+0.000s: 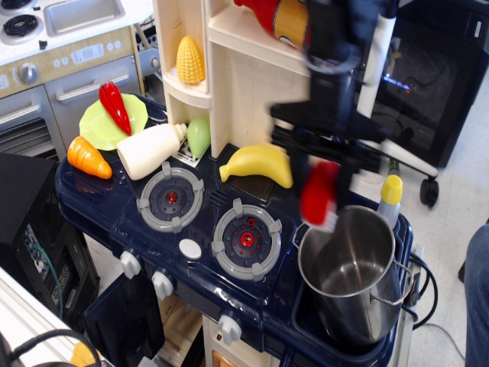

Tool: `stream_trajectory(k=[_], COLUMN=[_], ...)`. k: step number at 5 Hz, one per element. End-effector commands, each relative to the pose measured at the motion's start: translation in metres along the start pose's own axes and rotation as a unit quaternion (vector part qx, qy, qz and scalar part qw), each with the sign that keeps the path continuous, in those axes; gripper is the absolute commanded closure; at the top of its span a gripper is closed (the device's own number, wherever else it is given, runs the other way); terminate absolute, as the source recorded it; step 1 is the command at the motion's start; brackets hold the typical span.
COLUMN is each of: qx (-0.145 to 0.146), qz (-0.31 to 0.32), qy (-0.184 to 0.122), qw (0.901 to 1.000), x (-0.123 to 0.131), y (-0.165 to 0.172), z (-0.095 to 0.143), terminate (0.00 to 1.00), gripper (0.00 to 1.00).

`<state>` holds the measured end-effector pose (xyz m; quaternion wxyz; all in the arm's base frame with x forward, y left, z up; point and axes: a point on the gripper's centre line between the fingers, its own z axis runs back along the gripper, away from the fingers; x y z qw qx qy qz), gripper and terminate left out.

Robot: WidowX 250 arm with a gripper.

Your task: Put sushi in pot or pan

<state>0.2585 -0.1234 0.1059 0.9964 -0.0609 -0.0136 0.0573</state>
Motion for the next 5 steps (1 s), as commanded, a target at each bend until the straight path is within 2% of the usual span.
stream_trajectory(k=[1,2,4,5], qx=[-0.011,-0.030,-0.030,-0.030], qz=[0.037,0.032,0.032,0.032], qy=[-0.044,-0.047,-0.047,-0.047], qw=[0.9983,0.9979,0.9979,0.9979], x=[0.0059,0.0084,0.0084,0.0084], y=[-0.0359,-0.0318,-0.0318,-0.0318], z=[0.0123,0.0106,0.0106,0.0106], terminate=[0.00,0.00,0.00,1.00], gripper=[1.00,0.00,0.00,0.00])
